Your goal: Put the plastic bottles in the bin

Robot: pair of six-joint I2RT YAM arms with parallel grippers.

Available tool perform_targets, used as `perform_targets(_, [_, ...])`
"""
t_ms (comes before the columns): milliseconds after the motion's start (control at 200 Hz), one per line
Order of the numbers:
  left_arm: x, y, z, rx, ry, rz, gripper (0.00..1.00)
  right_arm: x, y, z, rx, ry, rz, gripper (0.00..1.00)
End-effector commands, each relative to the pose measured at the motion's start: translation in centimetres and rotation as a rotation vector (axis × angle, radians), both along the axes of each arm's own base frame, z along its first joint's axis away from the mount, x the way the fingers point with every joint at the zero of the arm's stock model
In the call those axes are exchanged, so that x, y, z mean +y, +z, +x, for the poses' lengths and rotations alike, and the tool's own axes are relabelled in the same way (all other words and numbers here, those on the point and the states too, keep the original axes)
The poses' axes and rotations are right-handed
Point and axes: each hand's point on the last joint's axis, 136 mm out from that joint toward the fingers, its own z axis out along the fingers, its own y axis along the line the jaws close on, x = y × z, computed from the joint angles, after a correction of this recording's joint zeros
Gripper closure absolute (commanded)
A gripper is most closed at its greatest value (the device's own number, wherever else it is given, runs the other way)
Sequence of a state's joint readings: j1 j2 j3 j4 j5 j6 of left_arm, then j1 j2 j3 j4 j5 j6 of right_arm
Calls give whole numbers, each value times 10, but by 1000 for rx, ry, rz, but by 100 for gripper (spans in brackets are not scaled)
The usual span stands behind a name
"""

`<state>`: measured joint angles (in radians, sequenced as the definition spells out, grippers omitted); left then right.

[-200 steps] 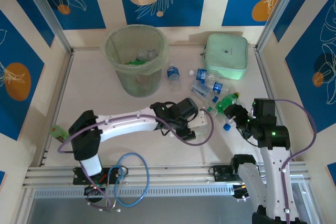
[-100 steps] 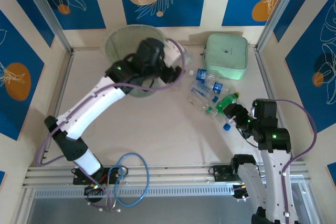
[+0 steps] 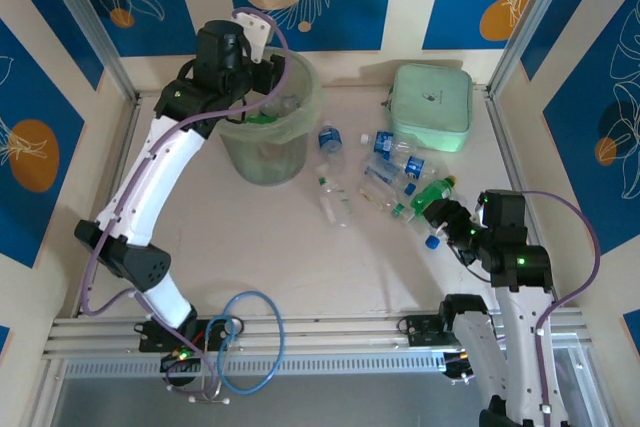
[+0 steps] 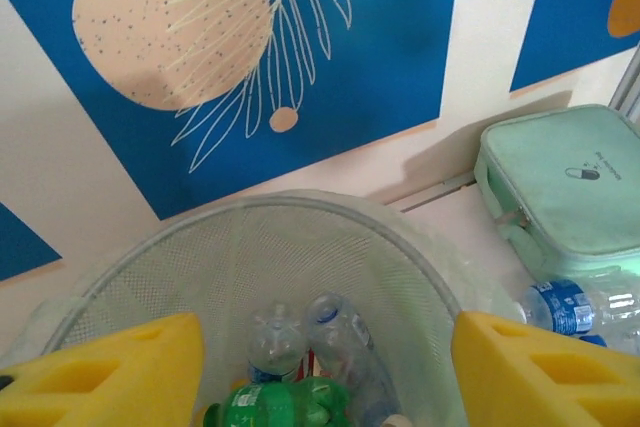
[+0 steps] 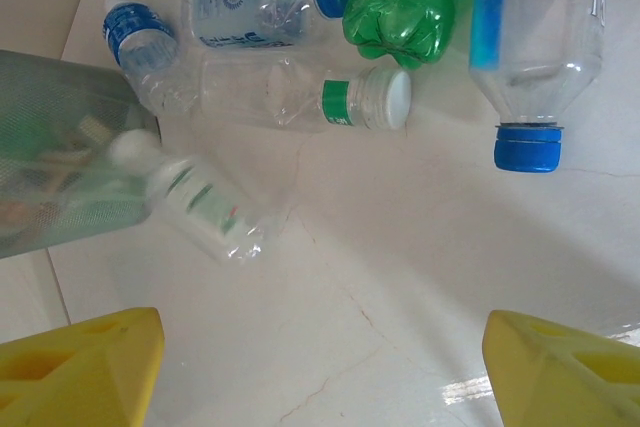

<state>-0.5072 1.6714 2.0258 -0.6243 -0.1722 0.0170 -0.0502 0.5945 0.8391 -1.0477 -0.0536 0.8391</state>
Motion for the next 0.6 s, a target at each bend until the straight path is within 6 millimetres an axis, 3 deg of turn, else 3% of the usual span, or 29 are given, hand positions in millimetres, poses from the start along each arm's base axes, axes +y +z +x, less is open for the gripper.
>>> perform_targets(0, [-15,-16,-19,58,-83,-61,30,9,-10,-2,30,34,31,16])
perform_targets(115, [-25,-57,-55,147,-117,-59,22,25,-21,2,57,124,38,16])
perform_targets(170, [-32,-87,-77,208,-141,-48,19,39,-27,5,90,210,35,17])
perform_targets(290, [-38,-139,-123,297,-155,-6,15,62,-36,13,146,361,-161,16])
perform_targets(440, [-28,-173,-155,417,-141,-69,10,81,-41,33,159,437,-320,15])
perform_targets(595, [-17,-188,-162,473,-94,-58,7,101,-58,57,170,509,-337,13])
